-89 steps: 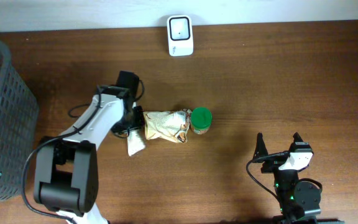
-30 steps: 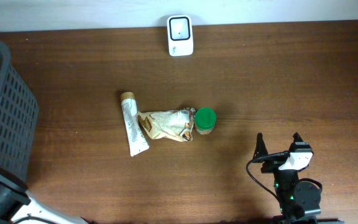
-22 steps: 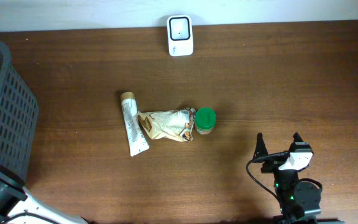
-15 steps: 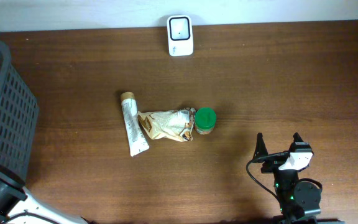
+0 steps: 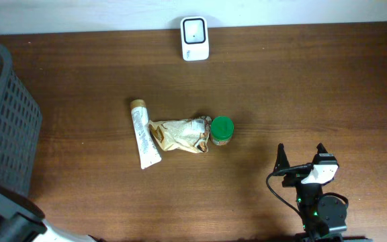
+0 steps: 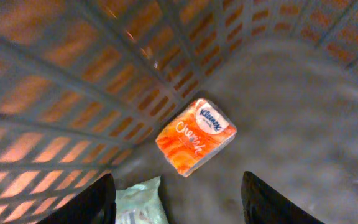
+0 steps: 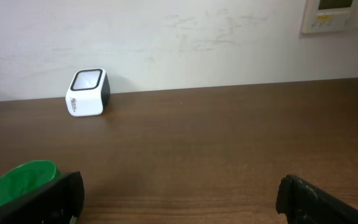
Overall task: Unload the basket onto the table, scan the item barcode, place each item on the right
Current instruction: 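Grasp the orange Kleenex pack and place it right of the jar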
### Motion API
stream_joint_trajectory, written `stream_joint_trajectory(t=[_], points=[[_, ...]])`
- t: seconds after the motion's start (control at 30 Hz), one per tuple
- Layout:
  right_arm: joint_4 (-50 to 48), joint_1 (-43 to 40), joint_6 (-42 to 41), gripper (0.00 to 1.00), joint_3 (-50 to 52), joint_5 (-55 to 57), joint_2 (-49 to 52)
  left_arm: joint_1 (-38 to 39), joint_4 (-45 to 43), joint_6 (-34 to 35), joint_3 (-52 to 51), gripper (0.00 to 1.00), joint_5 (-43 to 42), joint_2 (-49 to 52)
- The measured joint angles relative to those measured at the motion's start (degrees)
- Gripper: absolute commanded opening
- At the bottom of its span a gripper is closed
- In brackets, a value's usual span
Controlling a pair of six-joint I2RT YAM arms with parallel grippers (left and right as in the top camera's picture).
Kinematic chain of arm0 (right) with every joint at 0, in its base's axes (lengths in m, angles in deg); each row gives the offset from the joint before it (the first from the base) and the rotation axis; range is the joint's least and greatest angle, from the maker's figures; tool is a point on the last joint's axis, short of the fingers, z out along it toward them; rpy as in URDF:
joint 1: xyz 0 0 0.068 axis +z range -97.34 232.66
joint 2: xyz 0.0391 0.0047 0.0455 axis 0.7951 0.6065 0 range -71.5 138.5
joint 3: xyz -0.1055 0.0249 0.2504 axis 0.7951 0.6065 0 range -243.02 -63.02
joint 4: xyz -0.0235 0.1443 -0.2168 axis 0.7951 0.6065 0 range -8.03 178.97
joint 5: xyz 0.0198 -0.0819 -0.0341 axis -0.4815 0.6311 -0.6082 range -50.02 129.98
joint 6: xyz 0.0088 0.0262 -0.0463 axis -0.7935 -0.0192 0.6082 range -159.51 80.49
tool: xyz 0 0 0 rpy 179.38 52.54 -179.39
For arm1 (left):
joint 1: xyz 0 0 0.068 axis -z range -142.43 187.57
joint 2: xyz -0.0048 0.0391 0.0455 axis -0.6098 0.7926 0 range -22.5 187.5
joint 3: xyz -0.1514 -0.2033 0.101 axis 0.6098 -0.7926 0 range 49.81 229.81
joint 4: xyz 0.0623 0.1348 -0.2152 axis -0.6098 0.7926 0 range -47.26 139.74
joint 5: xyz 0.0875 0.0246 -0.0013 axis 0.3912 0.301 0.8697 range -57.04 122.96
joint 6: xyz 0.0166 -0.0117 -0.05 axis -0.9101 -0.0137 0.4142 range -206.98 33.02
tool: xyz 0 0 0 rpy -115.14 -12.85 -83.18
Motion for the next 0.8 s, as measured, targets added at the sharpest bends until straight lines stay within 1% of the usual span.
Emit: stream_joint_trajectory(t=[0.03,0.1,0.17,0.23,0.37,0.47,0.53,0.57,0.6,0.7,0.8], points=[[0.0,0.0,0.0,0.98,0.0,0.0,0.0,0.0,-1.5,-1.4,0.0,0.73,0.0,2.1],[0.0,0.0,0.0,0.98,0.0,0.0,0.0,0.0,-4.4,-3.1,0.0,0.66,-0.1,6.2],[0.0,0.0,0.0,0.98,0.0,0.0,0.0,0.0,-5.3,-7.1,0.0,0.61,-0.4,10.0],[0.0,0.0,0.0,0.98,0.0,0.0,0.0,0.0,-6.1,-11.7,-0.1,0.60,-0.6,13.7],[0.0,0.0,0.0,0.98,0.0,0.0,0.0,0.0,-7.9,-14.1,-0.1,0.59,-0.7,16.4],[0.0,0.0,0.0,0.98,0.0,0.0,0.0,0.0,-9.9,-14.5,0.0,0.55,-0.7,17.2],[0.0,0.0,0.0,0.98,0.0,0.0,0.0,0.0,-11.3,-14.5,0.0,0.29,-0.7,17.6],[0.0,0.0,0.1,0.98,0.0,0.0,0.0,0.0,-11.7,-14.8,0.1,0.05,-0.7,17.9],[0.0,0.0,0.0,0.99,0.0,0.0,0.0,0.0,-11.6,-14.8,0.2,0.00,-0.6,18.3],[0.0,0.0,0.0,0.98,0.0,0.0,0.0,0.1,-10.2,-15.4,1.1,0.00,-0.3,18.5],[0.0,0.0,0.0,0.99,0.0,0.0,0.0,0.1,-6.5,-14.8,1.8,0.00,-0.2,18.2]])
